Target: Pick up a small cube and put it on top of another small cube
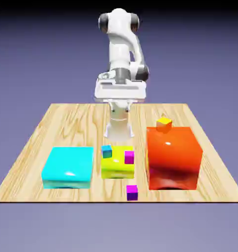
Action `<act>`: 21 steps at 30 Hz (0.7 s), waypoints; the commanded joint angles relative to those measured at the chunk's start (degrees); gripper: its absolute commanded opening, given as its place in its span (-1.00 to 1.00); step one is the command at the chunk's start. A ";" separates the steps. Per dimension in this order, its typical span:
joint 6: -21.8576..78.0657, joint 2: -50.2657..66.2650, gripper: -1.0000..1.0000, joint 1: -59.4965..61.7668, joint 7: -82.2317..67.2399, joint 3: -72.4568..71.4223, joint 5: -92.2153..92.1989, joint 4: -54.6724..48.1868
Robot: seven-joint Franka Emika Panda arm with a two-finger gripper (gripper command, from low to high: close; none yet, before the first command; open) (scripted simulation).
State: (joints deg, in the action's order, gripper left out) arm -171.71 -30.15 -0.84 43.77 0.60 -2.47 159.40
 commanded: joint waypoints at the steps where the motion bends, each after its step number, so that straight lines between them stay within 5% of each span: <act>1: 1.91 2.08 0.00 -0.12 1.09 0.50 -2.05 -1.33; 21: 40.00 43.61 0.00 -2.60 22.79 10.41 -42.99 -27.83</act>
State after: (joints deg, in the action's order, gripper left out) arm -131.71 13.45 -3.43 66.55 11.01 -45.45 131.58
